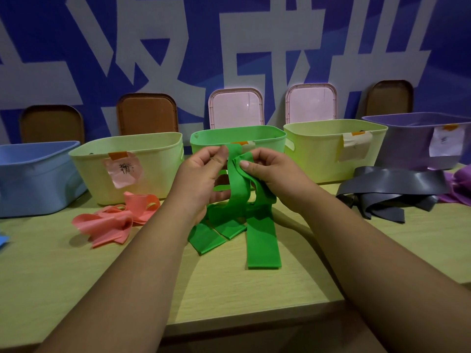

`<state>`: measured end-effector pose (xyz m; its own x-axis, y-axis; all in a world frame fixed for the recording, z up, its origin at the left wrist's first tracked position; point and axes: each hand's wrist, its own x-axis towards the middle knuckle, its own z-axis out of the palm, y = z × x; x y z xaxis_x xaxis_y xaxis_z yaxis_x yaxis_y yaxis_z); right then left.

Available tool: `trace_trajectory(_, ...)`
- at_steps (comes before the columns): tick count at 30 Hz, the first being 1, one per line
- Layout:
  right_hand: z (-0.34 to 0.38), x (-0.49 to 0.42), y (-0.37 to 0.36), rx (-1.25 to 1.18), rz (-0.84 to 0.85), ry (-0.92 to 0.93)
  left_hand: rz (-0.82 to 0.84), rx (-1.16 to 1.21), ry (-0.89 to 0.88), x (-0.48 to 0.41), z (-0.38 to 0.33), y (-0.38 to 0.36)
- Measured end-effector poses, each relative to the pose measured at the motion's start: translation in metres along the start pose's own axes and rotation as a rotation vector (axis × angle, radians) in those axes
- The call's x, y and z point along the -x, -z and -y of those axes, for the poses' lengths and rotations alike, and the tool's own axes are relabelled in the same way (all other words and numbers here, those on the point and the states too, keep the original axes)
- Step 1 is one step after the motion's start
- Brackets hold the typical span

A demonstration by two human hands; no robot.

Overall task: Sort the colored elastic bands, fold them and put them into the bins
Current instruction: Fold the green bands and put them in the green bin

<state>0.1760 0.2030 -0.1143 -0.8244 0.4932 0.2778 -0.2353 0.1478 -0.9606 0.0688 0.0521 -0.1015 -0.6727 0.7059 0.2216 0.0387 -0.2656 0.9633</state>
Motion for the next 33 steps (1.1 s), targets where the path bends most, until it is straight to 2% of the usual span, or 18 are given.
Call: trace_trajectory(33, -0.0010, -0.0003, -0.0006, -0.005, 0.011, 0.005, -0.017, 0.057, 0.003, -0.0034, 0.0043, -0.0002)
